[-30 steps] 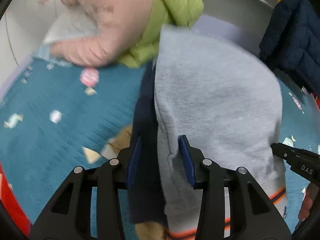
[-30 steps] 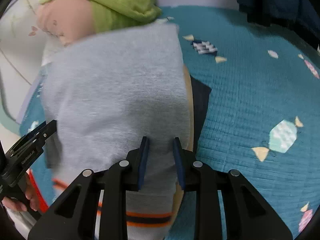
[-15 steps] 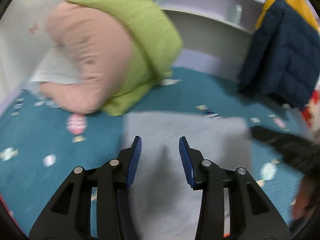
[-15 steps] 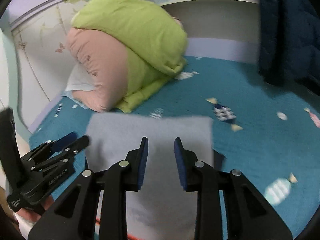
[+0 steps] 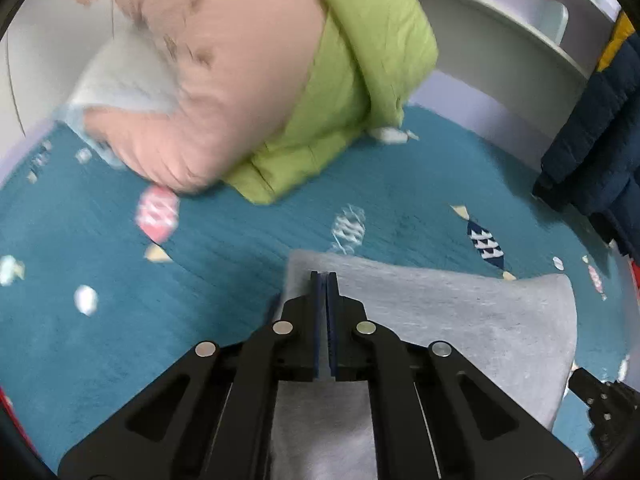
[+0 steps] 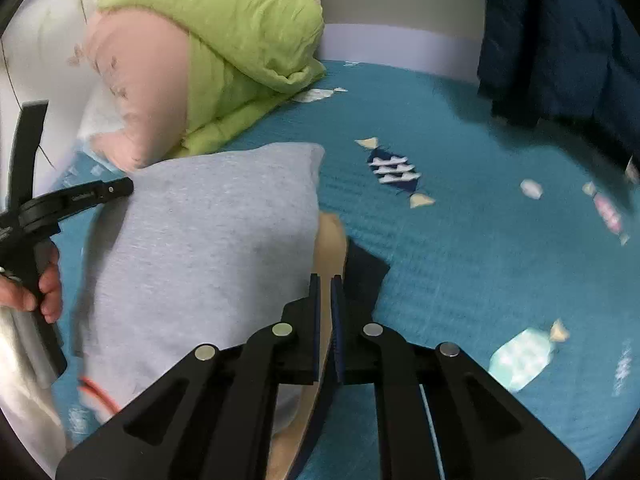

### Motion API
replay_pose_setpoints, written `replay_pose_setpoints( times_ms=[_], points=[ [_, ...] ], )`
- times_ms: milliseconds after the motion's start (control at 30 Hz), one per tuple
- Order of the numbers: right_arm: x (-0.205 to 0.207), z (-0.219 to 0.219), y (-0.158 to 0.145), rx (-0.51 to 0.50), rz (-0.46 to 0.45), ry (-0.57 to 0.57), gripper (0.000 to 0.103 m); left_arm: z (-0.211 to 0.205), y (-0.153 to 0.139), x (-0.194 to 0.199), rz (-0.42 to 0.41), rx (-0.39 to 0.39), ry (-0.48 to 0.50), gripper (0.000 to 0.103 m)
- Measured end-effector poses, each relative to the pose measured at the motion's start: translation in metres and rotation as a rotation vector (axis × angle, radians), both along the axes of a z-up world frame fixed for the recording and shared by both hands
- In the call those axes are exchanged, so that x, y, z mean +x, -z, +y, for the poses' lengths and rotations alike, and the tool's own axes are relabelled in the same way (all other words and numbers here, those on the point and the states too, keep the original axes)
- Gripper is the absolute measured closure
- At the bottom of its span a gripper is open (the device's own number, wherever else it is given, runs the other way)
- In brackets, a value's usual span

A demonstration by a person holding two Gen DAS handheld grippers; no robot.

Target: Fold large clothes

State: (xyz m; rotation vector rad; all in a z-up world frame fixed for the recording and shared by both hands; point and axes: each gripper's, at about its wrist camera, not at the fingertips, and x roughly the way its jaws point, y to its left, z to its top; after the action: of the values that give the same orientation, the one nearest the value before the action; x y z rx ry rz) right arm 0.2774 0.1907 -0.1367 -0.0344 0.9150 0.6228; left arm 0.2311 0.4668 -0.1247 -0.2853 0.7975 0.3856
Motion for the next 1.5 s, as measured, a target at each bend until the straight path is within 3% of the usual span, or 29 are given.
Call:
replay_pose_setpoints(
  times_ms=[67,133,267,367,433,533,600,667,700,733,833,900,1200,1500],
  points=[
    [-0.014,0.000,-0.013,0.041,-0.035,-0.007,0.096,-0.019,-0.013,-0.017,-0.012,0.065,0.040,0.096],
    [-0.030,0.011,-0.021,0.104,-0.013,-0.082,0.096,-0.039,-0.016,-0.031,-0.014,0.065,0.099,0.095],
    [-0.057,0.036,0.002,0.072,0.067,-0.156,0.096,-0.081,0.014,-0.070,0.054,0.028,0.192,0.083],
    [-0.076,0.034,0.029,0.027,0.132,-0.163,0.095,-0.093,0.046,-0.101,0.098,0.020,0.172,0.084],
    [-0.092,0.022,0.037,0.025,0.106,-0.160,0.095,-0.096,0.059,-0.123,0.098,-0.022,0.168,0.084],
    [-0.113,0.002,0.038,0.032,0.108,-0.181,0.095,-0.104,0.061,-0.155,0.083,-0.044,0.153,0.083],
    [-0.123,-0.009,0.035,-0.008,0.087,-0.172,0.095,-0.113,0.065,-0.168,0.131,-0.044,0.130,0.074],
    [-0.129,-0.020,0.032,-0.009,0.102,-0.173,0.086,-0.126,0.065,-0.182,0.150,0.001,0.114,0.055],
    [-0.134,-0.029,0.030,-0.005,0.110,-0.162,0.067,-0.132,0.064,-0.187,0.156,0.017,0.110,0.046],
    [-0.137,-0.038,0.026,-0.001,0.105,-0.138,0.043,-0.140,0.061,-0.194,0.163,0.035,0.092,0.028],
    [-0.149,-0.075,0.008,0.049,0.036,-0.047,0.020,-0.160,0.048,-0.208,0.144,0.031,0.071,0.021],
    [-0.155,-0.098,-0.008,0.042,-0.025,0.017,0.013,-0.180,0.036,-0.217,0.125,0.022,0.062,0.013],
    [-0.193,-0.195,-0.072,-0.041,-0.306,0.278,0.008,-0.271,-0.047,-0.220,0.000,0.093,0.109,0.010],
    [-0.222,-0.247,-0.114,-0.001,-0.394,0.378,0.008,-0.345,-0.111,-0.235,-0.119,0.156,0.185,0.010]
  ],
)
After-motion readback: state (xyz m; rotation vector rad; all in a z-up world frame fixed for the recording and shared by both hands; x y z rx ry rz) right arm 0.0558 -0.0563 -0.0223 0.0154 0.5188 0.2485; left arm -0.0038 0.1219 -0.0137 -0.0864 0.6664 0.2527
